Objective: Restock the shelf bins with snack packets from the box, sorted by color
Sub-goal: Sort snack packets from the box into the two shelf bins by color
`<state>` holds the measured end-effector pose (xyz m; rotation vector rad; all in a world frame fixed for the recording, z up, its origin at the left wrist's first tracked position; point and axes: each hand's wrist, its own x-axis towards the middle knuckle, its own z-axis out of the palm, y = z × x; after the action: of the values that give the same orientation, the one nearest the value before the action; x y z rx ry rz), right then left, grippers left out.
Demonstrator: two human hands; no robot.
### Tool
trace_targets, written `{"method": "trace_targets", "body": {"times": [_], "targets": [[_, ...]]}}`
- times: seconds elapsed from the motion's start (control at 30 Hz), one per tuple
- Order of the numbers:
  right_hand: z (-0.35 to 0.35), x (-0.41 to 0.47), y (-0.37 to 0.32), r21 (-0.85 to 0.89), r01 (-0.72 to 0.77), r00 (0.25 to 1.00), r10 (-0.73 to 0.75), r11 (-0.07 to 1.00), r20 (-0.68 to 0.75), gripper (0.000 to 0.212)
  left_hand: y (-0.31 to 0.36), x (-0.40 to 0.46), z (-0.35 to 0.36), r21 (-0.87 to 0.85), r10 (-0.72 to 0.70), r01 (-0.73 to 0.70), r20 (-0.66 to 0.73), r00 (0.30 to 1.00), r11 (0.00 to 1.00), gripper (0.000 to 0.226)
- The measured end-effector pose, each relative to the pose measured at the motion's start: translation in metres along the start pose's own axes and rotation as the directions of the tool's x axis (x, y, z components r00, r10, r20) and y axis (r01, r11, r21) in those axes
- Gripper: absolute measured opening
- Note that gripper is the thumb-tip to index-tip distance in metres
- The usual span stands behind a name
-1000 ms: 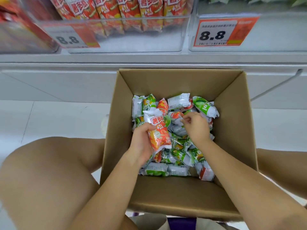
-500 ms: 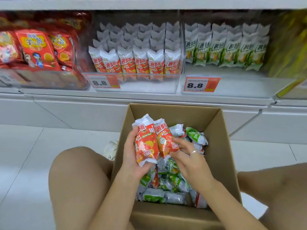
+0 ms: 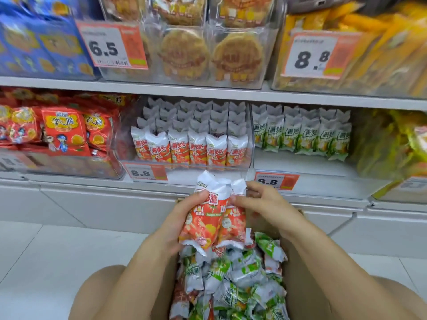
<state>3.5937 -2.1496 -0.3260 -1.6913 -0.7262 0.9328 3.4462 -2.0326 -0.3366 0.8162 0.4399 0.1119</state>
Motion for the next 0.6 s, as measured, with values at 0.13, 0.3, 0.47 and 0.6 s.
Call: {"method": "trace_targets", "body": {"times": [0.13,0.3,0.47,0.6], "targets": [[-0.002,0.018,-0.004,-0.057,-0.031,0.999,0.031,0.998,0.008,0.030,0.032,0.014,-0.002,0.174,0.142,-0.119,-0.126,0.982,0.978,0.051],[-0.030,0.025,-0.018,-0.357,0.156,0.940,-0.249,0.921,-0.233,0.036,0.074,0.064,-0.003,0.561,0.497,-0.338,-0.156,0.854,0.756,0.035],[-0.062,0.024,-0.022,-0.292,0.307,0.861,-0.395,0.906,-0.320,0.036,0.089,0.116,0.007,0.783,0.555,-0.379,0.051,0.830,0.493,0.031],[-0.067,0.017,-0.019,-0.356,0.375,0.823,-0.484,0.856,-0.298,0.040,0.081,0.147,0.006,0.934,0.434,-0.254,0.127,0.892,0.250,0.042]]}}
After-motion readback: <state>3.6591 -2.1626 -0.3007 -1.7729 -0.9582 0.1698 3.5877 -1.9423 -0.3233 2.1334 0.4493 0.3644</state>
